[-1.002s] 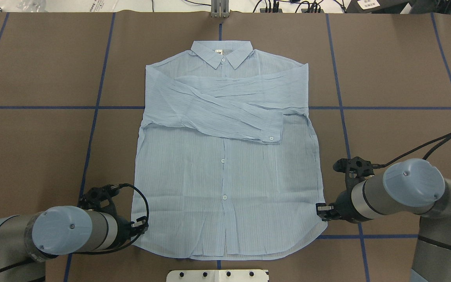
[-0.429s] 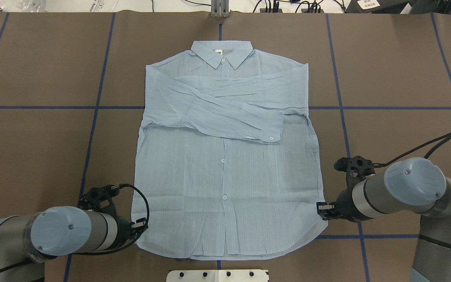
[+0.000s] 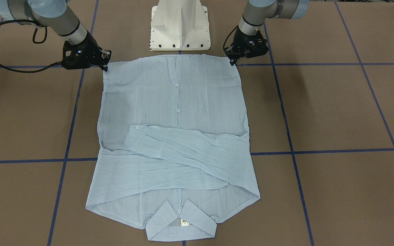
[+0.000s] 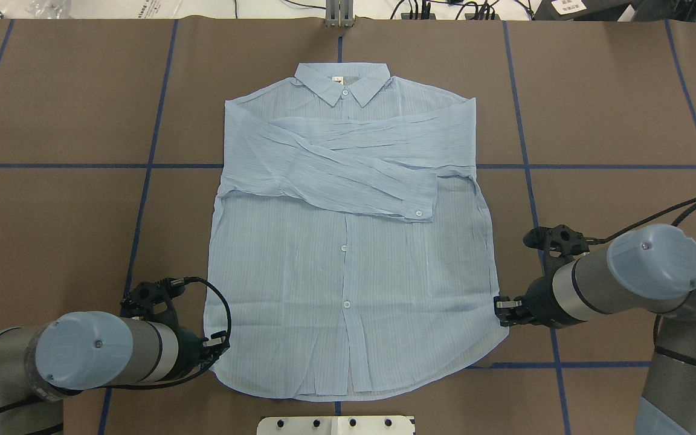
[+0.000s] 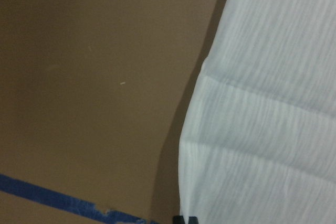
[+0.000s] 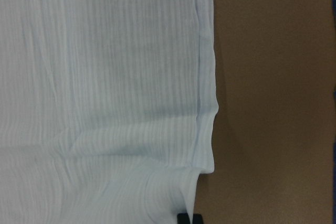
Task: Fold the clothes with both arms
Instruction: 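Hold both hem corners closed with both grippers and begin lifting them, then carry both hem corners over the shirt toward the collar with both grippers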
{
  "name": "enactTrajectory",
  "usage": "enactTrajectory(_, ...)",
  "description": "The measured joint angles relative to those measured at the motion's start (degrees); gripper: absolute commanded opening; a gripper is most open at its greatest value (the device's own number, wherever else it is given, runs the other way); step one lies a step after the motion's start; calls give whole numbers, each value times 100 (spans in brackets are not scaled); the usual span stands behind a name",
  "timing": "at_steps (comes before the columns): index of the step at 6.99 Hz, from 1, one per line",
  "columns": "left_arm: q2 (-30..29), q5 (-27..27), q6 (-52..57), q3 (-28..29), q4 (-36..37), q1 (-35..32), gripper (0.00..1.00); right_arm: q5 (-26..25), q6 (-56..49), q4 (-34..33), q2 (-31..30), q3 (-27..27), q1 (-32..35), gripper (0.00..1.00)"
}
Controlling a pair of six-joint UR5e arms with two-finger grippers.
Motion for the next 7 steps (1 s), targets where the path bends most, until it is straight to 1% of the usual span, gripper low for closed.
enactTrajectory(2,1,-6,485,-27,-1,-266,0,283,-42,2,23,-15,279,0)
enactTrajectory(4,-4,-59,1040,-23,-13,-608,0,342,-51,2,62,-28,377,0)
enactTrajectory(7,-40,-424,1395,-21,-90,-969,0,527,-62,2,199,-96,657,0)
